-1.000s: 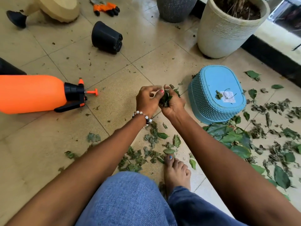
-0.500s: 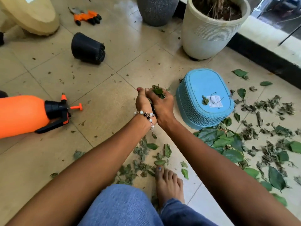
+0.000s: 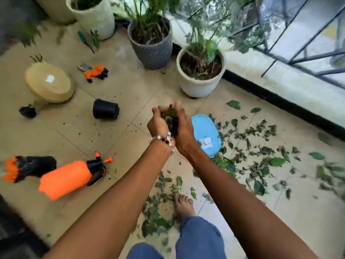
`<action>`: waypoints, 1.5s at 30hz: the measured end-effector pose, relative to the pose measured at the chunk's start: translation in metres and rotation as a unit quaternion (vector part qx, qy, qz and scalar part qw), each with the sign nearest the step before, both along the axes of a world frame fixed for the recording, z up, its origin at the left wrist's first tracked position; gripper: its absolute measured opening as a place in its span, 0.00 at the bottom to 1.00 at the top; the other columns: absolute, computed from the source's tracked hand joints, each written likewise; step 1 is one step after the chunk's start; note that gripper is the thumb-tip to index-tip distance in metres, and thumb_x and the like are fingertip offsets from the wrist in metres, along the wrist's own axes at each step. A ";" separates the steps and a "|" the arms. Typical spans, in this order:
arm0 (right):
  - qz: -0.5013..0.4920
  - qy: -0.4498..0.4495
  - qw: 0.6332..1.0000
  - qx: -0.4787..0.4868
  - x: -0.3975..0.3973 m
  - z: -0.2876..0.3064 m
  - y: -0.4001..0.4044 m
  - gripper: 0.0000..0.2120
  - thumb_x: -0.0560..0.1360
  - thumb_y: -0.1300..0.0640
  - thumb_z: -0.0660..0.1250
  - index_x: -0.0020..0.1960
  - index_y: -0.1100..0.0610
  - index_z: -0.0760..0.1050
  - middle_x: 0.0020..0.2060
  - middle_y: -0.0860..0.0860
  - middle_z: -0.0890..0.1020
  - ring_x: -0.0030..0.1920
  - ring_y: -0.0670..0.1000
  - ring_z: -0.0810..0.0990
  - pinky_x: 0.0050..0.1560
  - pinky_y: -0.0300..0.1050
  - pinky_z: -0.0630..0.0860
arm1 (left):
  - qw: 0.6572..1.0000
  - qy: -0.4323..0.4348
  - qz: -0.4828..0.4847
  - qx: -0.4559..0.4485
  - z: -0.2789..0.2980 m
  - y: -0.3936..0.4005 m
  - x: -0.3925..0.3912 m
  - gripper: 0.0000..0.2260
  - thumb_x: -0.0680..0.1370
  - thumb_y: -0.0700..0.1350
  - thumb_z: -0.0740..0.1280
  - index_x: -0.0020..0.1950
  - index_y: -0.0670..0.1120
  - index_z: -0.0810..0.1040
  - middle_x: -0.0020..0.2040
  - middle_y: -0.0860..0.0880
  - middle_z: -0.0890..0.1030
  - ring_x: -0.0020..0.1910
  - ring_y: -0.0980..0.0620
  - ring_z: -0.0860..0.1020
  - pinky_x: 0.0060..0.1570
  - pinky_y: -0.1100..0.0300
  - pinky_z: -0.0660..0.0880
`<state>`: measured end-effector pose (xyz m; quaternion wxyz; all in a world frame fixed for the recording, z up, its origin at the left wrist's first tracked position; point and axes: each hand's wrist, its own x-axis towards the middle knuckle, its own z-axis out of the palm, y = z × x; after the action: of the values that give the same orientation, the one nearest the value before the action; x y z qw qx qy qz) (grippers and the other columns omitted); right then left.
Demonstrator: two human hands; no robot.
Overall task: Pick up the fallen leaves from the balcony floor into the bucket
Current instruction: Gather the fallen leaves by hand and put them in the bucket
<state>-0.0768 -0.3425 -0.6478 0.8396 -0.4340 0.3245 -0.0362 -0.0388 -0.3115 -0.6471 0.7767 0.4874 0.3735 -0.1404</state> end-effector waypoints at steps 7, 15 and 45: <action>-0.139 0.039 0.988 0.049 -0.041 0.202 -0.026 0.14 0.80 0.56 0.63 0.53 0.68 0.79 0.50 0.61 0.83 0.52 0.57 0.83 0.53 0.49 0.80 | 0.995 0.009 -0.096 0.011 0.192 -0.030 -0.042 0.18 0.81 0.51 0.63 0.34 0.45 0.79 0.31 0.49 0.82 0.35 0.48 0.80 0.39 0.58 0.77; -0.277 -0.011 0.961 0.021 -0.129 0.340 -0.029 0.07 0.78 0.63 0.64 0.45 0.61 0.79 0.39 0.55 0.85 0.41 0.52 0.83 0.48 0.46 0.80 | 0.970 0.010 -0.241 -0.041 0.331 -0.039 -0.123 0.17 0.80 0.55 0.63 0.44 0.43 0.81 0.48 0.43 0.83 0.46 0.45 0.81 0.49 0.54 0.78; -0.873 -0.058 0.425 0.232 -0.679 0.196 0.128 0.10 0.78 0.53 0.62 0.50 0.58 0.79 0.49 0.58 0.83 0.49 0.57 0.82 0.52 0.50 0.79 | 0.512 0.163 -0.839 0.082 0.201 0.047 -0.676 0.22 0.81 0.59 0.58 0.48 0.43 0.83 0.50 0.39 0.84 0.54 0.38 0.81 0.61 0.42 0.74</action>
<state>-0.7554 -0.2144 -0.4522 0.4445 0.2956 0.4766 -0.6985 -0.7149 -0.2645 -0.4460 0.1796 0.6037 -0.0798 -0.7726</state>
